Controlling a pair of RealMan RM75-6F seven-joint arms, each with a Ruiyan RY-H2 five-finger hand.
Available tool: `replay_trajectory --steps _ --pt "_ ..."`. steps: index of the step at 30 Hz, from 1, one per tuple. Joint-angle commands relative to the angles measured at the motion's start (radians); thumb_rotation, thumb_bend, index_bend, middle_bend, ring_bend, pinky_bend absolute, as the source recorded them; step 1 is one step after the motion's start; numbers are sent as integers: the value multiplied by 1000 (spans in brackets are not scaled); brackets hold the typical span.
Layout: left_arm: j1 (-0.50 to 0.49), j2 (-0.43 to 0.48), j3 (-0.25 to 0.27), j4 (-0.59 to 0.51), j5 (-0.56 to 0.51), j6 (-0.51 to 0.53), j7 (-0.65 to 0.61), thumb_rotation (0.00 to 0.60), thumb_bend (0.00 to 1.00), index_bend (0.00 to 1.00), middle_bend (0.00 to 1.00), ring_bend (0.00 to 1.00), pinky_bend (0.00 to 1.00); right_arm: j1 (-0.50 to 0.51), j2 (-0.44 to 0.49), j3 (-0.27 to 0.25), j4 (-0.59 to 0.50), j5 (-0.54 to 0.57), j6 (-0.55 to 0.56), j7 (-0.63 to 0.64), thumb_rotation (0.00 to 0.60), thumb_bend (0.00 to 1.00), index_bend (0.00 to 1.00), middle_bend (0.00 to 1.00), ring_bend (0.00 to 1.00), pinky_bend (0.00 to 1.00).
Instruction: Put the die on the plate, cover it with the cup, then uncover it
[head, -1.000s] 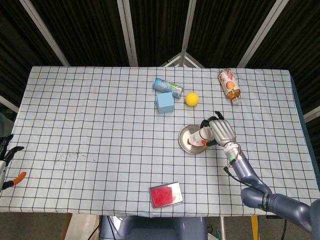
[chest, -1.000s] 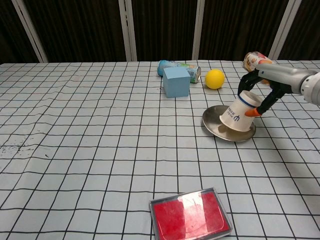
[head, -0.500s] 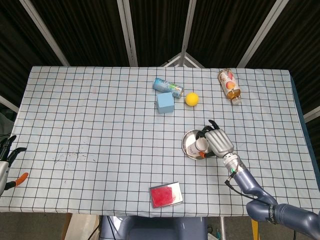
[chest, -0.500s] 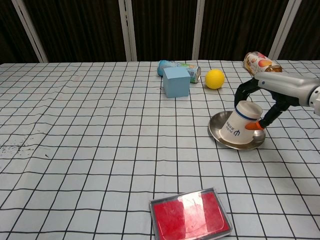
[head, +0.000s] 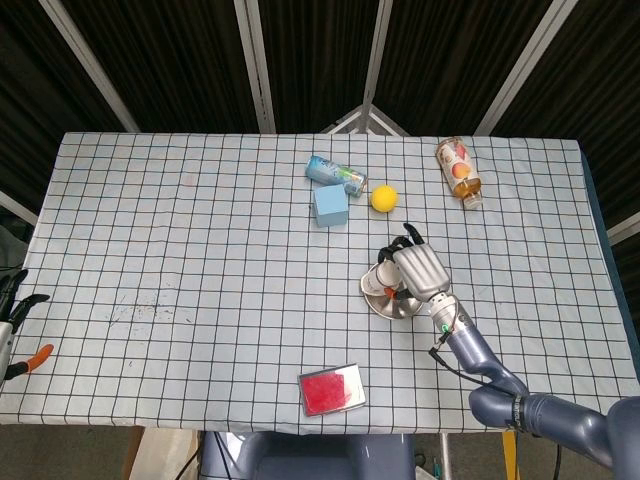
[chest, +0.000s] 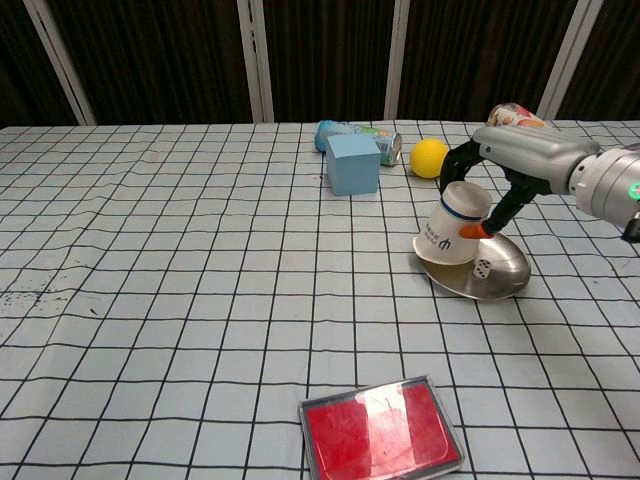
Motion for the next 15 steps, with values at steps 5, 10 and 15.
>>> replay_trajectory --steps 5,10,15 --pt "-3 -4 0 -1 -1 -5 12 600 293 256 0 0 24 4 -16 22 77 10 11 16 600 264 582 461 257 0" --pt "-3 -6 3 -3 2 -7 19 600 293 258 0 0 23 4 -27 57 148 2 69 40 600 264 582 461 257 0" --pt "-3 -5 1 -4 -2 -6 17 600 293 259 0 0 23 -1 1 67 196 39 33 34 600 265 582 461 257 0"
